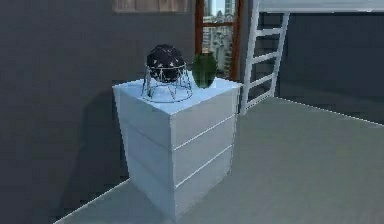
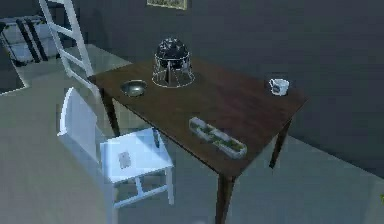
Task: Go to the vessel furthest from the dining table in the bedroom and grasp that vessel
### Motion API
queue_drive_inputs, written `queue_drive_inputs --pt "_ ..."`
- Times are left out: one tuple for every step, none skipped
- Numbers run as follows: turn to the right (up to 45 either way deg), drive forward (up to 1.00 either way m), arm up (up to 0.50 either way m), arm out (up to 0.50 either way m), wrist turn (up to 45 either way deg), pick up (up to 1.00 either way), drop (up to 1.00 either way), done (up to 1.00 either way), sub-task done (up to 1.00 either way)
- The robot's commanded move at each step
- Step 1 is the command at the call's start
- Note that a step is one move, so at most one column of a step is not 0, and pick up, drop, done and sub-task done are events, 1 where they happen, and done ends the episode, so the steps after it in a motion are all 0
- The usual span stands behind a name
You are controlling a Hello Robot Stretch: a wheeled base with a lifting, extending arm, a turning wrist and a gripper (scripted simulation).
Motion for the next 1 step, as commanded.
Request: queue_drive_inputs --pt "0.0 0.50 0.00 0.00 0.0 0.00 0.00 0.00 0.00"
